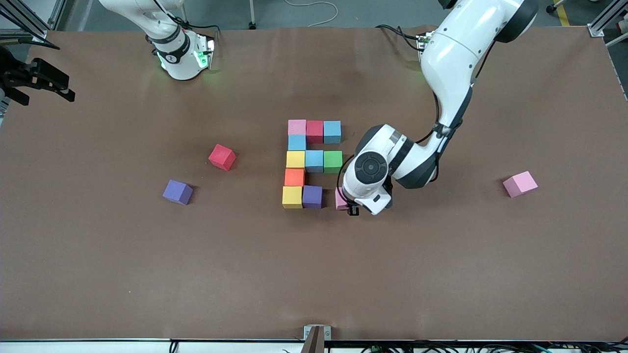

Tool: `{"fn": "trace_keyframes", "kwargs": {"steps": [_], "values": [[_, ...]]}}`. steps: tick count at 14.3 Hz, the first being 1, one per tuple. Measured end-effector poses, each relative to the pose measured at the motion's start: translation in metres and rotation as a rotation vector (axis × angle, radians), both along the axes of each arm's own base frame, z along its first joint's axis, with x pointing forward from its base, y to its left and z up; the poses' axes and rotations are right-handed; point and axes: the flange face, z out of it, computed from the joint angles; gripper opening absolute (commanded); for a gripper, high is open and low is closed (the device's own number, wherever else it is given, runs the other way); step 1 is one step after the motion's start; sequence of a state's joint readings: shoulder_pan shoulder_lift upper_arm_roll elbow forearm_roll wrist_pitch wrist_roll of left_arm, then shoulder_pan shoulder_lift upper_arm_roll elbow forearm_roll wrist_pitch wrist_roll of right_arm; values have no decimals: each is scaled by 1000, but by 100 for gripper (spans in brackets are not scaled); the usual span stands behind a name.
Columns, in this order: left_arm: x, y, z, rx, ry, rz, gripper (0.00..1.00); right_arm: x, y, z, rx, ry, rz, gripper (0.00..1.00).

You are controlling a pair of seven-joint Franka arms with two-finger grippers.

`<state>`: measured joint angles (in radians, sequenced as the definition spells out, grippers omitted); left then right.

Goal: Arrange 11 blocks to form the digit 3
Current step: 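Lower the pink cube beside the purple cube with the left gripper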

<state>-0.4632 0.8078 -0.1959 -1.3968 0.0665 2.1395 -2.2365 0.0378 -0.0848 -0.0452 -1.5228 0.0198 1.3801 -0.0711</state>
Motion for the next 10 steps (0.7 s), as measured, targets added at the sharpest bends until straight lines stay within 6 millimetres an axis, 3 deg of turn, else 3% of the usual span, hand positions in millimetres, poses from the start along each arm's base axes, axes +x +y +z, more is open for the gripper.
{"fn": "trace_keyframes", "kwargs": {"steps": [5,10], "values": [[7,-14,-12,33,-37,33,24,0,0,0,0,0,0,100],[-6,-35,-10,33,-40,37,24,0,0,0,0,0,0,100]]}}
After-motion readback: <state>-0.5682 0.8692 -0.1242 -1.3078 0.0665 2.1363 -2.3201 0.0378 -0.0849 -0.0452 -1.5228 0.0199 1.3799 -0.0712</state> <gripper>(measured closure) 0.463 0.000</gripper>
